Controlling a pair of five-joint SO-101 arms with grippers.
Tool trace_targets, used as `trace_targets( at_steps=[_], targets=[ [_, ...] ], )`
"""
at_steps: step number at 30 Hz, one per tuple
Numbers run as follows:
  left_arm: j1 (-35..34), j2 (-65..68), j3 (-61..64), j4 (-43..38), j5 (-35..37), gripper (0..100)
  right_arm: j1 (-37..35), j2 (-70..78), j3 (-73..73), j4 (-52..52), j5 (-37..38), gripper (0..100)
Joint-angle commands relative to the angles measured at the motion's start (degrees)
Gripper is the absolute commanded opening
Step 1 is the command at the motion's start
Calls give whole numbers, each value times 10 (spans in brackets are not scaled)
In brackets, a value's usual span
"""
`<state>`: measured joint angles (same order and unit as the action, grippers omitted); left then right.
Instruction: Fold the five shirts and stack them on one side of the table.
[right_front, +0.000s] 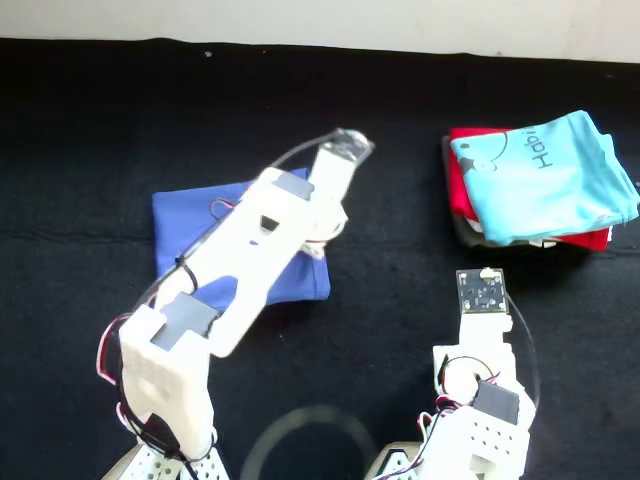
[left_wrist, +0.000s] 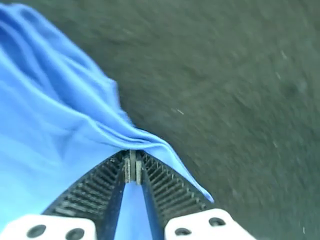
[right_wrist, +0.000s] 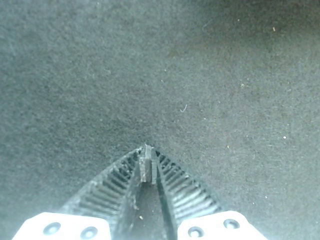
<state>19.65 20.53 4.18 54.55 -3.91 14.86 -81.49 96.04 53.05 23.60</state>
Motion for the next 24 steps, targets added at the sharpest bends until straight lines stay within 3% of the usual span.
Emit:
trace_targets(
  at_steps=[1,11,16,24],
  targets=[
    [-21,-18,-6,-10,10,9,8,-6,33,-9,-5,8],
    [-63,-58,-95,92,11,9,8,-6,33,-9,-5,8],
    [-85,-32,-146,67,11,9,8,-6,33,-9,-5,8],
    [-76,131,-276,51,11,9,8,-6,33,-9,-5,8]
  ],
)
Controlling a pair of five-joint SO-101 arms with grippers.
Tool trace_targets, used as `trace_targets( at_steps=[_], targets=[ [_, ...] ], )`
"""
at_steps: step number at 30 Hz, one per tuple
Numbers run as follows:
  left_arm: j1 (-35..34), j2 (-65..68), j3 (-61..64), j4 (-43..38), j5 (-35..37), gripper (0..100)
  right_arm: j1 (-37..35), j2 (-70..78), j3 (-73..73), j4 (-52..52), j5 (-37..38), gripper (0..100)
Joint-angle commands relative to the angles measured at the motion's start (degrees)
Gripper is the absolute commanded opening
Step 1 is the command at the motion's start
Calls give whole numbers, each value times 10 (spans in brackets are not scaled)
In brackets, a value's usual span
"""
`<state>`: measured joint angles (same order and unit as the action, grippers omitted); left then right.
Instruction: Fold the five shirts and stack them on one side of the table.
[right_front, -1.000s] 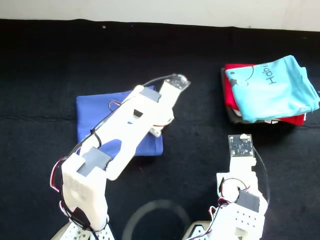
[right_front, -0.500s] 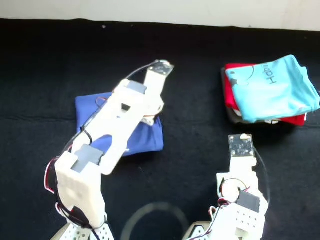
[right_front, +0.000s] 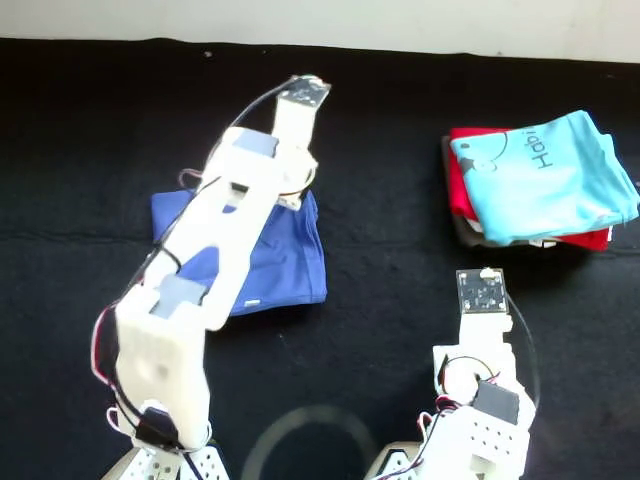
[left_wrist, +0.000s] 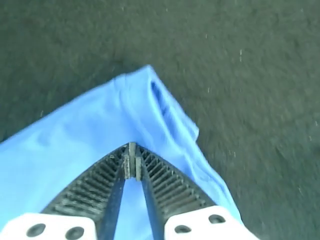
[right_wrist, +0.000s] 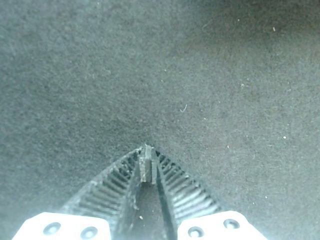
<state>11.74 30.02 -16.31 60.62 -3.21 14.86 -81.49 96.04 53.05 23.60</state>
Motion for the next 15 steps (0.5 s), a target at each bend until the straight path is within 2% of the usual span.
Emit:
trace_targets(
  at_steps=[1,9,15],
  targets=[
    [3,60,-99,-10,4,9,8,-6,33,-9,-5,8],
    [-15,249,-352,-3,4,9,8,-6,33,-9,-5,8],
    [-28,297,-518,135,4,9,8,-6,36,-9,-5,8]
  ],
)
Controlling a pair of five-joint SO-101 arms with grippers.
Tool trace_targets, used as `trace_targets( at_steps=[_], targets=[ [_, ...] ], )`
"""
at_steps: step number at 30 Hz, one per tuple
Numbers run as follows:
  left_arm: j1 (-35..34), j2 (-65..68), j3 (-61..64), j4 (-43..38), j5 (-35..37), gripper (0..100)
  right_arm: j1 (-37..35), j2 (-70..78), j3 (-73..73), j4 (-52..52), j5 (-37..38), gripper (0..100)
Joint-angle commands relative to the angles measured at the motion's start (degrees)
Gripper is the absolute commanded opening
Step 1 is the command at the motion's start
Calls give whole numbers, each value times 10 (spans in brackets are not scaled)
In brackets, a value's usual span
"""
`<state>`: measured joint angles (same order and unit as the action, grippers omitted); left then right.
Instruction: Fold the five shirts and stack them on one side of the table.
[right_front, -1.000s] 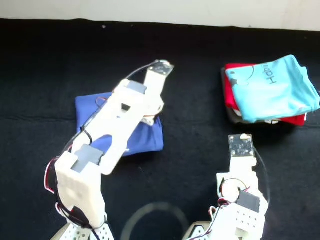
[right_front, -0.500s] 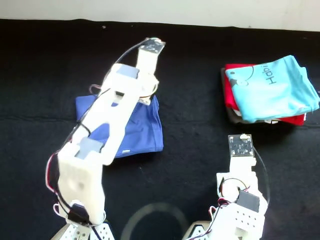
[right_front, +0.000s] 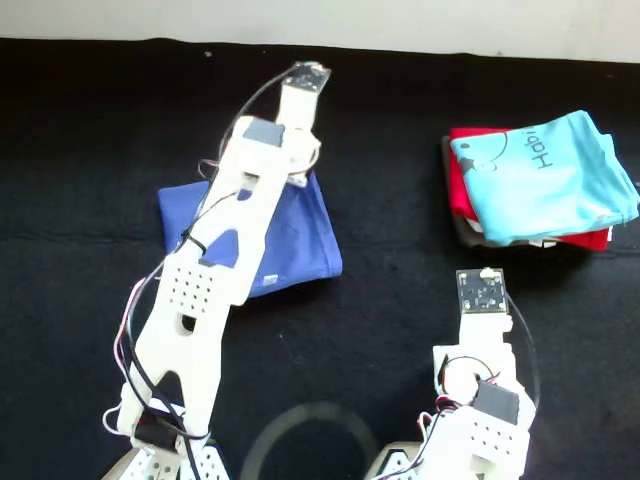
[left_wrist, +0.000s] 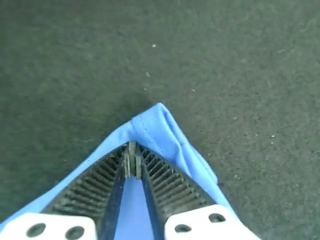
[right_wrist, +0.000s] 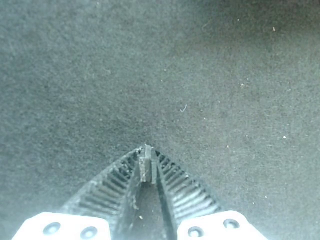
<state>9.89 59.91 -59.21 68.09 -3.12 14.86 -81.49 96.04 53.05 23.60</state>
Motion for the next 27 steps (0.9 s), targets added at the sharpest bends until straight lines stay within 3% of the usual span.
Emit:
trace_targets(
  at_steps=[1,13,18,21,27],
  targets=[
    [-11,1,-111,81,4,9,8,-6,36,-9,-5,8],
    [-70,4,-318,325,4,9,8,-6,36,-9,-5,9],
    [-123,-12,-323,341,5,8,6,-2,15,9,-4,9],
    [-155,-89,-240,341,5,8,5,-2,-63,85,-4,9],
    [-198,-386,152,336,-1,9,-39,0,-241,154,-2,9]
  ],
)
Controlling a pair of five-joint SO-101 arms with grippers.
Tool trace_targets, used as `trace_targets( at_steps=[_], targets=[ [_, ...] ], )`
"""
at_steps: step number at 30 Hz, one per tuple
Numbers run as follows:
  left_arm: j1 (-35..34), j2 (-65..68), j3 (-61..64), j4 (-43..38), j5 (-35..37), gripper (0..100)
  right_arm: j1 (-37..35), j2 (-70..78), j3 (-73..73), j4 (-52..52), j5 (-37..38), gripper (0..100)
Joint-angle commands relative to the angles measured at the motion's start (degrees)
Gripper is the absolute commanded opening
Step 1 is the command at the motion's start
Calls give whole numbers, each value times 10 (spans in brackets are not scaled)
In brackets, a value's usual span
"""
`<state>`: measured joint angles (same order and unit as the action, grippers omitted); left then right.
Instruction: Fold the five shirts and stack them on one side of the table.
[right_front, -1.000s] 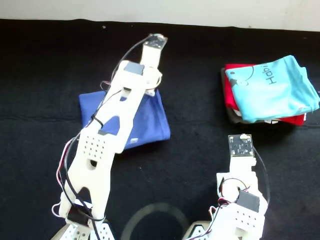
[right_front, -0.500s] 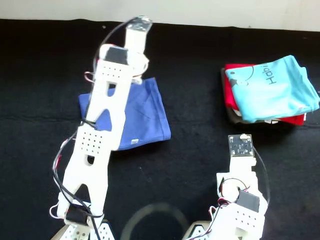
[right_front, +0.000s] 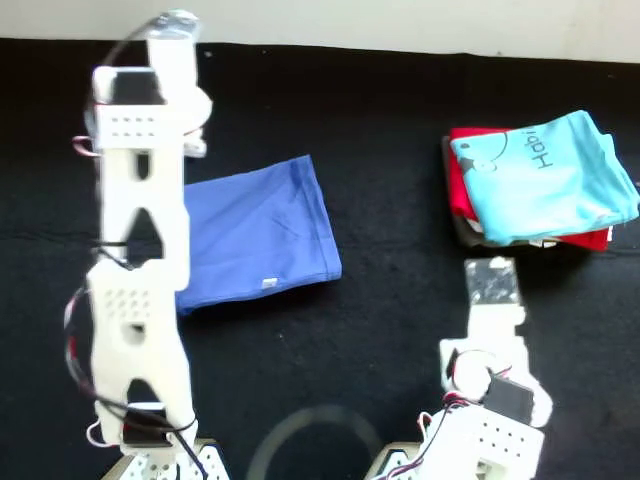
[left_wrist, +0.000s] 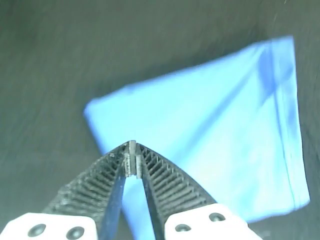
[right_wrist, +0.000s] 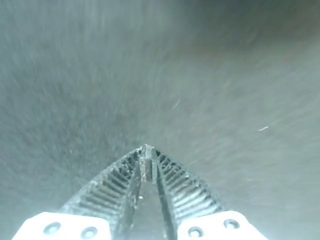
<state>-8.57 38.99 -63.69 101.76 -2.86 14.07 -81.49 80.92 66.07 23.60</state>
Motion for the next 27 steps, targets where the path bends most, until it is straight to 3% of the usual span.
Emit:
trace_targets(
  at_steps=[1,4,13,17,20,23,27],
  targets=[
    [-15,-222,265,-1,-4,9,-51,0,-109,33,-2,9],
    [-11,-335,463,-31,-4,9,-95,0,-147,57,-4,9],
    [-6,-581,930,-268,-15,9,-145,39,-223,64,-4,9],
    [-8,-640,1051,-355,-28,9,-145,163,-335,65,-13,9],
    [-8,-652,1106,-421,-28,10,-148,271,-454,86,-60,9],
    [-8,-652,1152,-470,-28,10,-185,375,-582,120,-90,9],
    [-15,-656,1192,-474,-29,10,-269,502,-749,173,-138,9]
  ],
)
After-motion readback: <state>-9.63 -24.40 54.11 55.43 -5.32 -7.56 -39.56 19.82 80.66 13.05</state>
